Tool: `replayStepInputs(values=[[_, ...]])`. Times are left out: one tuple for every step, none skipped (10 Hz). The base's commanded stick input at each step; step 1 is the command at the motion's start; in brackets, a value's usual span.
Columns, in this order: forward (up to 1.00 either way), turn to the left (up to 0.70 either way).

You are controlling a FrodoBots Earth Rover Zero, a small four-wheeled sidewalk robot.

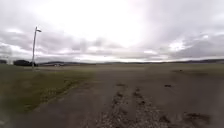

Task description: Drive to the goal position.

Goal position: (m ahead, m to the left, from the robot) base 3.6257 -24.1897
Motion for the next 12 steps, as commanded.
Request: replayStepInputs(values=[[1.00,0.00],[1.00,0.00],[1.00,0.00],[1.00,0.00],[1.00,0.00],[1.00,0.00],[1.00,0.00],[1.00,0.00],[1.00,0.00],[1.00,0.00],[1.00,0.00],[1.00,0.00]])
